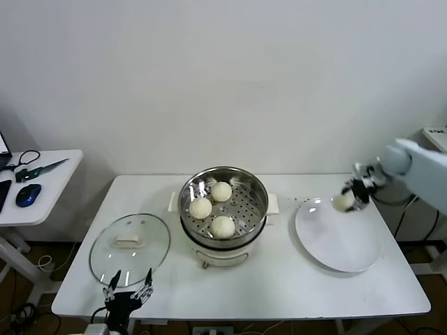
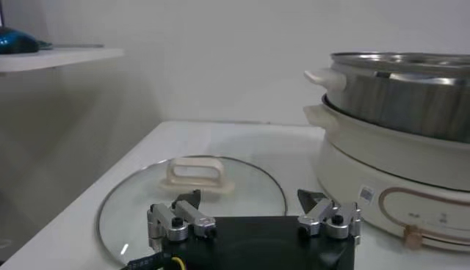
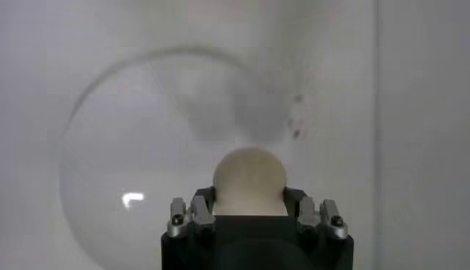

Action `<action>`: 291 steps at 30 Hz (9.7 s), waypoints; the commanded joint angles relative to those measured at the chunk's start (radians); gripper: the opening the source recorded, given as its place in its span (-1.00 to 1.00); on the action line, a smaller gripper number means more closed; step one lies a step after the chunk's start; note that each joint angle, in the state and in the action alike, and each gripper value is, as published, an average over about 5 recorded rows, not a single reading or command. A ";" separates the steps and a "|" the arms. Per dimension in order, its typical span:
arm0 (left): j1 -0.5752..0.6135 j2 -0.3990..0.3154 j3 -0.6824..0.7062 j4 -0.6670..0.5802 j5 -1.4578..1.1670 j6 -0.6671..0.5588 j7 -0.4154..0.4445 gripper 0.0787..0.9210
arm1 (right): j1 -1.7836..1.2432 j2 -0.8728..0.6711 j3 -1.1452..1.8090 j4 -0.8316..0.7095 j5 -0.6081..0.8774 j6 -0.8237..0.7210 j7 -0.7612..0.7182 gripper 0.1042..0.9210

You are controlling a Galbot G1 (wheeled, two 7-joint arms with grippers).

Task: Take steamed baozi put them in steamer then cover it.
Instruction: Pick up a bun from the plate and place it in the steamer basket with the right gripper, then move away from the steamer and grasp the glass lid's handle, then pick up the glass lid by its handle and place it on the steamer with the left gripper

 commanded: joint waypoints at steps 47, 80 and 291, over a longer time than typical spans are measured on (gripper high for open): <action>-0.002 -0.001 -0.022 -0.027 -0.025 0.000 0.005 0.77 | 0.017 0.426 -0.185 0.208 0.322 -0.309 0.279 0.32; -0.020 0.035 -0.018 -0.055 -0.025 -0.012 0.012 0.77 | -1.065 -0.310 1.325 0.508 0.341 -0.169 0.965 0.76; -0.762 0.062 0.745 0.257 1.634 0.587 0.120 -0.86 | -2.387 0.629 2.184 0.615 -0.199 0.628 0.965 0.76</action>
